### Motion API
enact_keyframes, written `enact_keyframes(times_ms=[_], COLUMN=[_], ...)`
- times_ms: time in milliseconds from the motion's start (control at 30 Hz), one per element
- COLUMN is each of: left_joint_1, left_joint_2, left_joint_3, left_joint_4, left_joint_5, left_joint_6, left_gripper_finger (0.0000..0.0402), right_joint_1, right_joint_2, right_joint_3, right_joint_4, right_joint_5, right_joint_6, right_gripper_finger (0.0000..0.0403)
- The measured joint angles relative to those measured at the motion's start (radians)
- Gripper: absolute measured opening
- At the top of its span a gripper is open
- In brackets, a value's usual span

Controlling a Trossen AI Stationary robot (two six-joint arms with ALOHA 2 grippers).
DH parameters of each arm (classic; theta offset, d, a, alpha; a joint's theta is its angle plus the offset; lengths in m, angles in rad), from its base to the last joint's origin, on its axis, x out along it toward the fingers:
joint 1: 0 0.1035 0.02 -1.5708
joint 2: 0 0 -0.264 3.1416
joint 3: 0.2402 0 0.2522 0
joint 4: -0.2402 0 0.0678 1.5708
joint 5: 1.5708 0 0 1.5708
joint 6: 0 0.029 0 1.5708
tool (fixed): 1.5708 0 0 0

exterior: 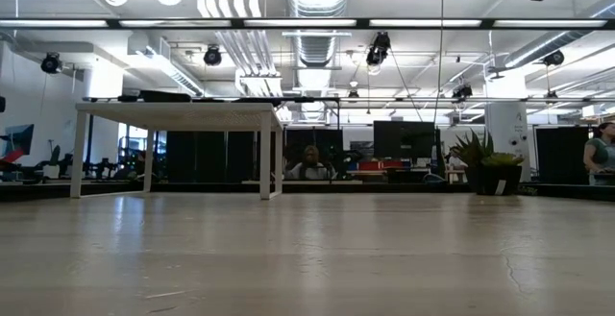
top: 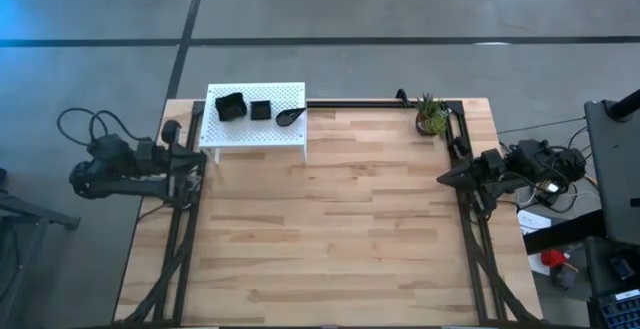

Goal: Pick & Place Mini shaped plates
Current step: Return to Home Position

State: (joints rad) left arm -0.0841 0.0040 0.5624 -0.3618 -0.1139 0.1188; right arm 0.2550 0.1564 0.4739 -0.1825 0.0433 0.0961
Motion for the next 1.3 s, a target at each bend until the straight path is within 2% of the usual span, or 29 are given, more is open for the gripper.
enact_keyframes(times_ms=[367, 700, 933, 1300], left_joint_1=[0.0, 0.0, 0.0, 0.001], left_joint_2=[0.0, -0.001, -0.002, -0.002], left_joint_3=[0.0, -0.013, -0.14, -0.36], left_joint_4=[-0.011, -0.013, 0.066, 0.23], left_joint_5=[-0.019, -0.033, -0.045, -0.045], left_joint_6=[0.0, 0.004, 0.01, 0.008], left_gripper_finger=[0.0, 0.0, 0.0, 0.0], right_joint_1=[0.0, 0.0, 0.0, 0.0], right_joint_2=[-0.157, -0.155, -0.155, -0.156], right_joint_3=[-0.008, -0.019, -0.127, -0.358], right_joint_4=[-0.099, -0.099, -0.001, 0.179], right_joint_5=[0.001, 0.01, 0.011, 0.009], right_joint_6=[0.005, 0.001, -0.071, -0.041], right_gripper_finger=[0.0008, 0.0008, 0.0008, 0.0008])
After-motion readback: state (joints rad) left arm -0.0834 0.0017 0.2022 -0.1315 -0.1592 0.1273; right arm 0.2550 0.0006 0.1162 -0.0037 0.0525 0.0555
